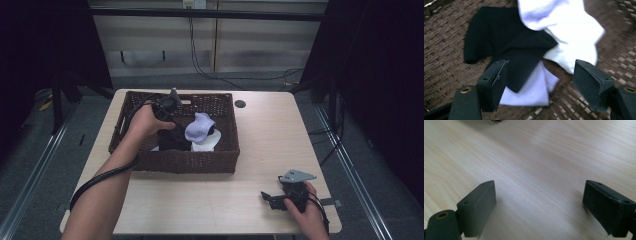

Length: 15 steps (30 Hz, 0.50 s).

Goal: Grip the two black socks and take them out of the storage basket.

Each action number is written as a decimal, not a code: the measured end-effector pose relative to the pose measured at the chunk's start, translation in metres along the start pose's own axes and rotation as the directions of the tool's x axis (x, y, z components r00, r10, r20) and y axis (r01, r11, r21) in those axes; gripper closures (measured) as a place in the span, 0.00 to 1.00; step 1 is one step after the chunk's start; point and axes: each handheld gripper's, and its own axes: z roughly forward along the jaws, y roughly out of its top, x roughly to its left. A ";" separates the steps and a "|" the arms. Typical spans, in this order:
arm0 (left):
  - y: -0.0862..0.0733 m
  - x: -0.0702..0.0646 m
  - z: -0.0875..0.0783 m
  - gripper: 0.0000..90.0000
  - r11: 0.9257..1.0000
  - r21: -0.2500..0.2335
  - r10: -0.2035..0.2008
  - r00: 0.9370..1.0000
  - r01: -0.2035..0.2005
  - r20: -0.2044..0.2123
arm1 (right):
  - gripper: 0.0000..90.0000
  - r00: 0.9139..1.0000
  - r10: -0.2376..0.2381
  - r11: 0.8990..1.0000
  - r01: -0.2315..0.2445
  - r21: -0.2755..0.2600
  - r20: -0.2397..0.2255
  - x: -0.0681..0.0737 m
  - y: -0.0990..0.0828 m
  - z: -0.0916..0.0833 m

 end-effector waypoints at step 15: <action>0.005 0.033 0.056 0.40 0.996 0.031 -0.078 0.994 0.080 -0.077 | 0.12 1.000 0.001 1.000 -0.001 0.001 0.000 0.000 0.000 0.000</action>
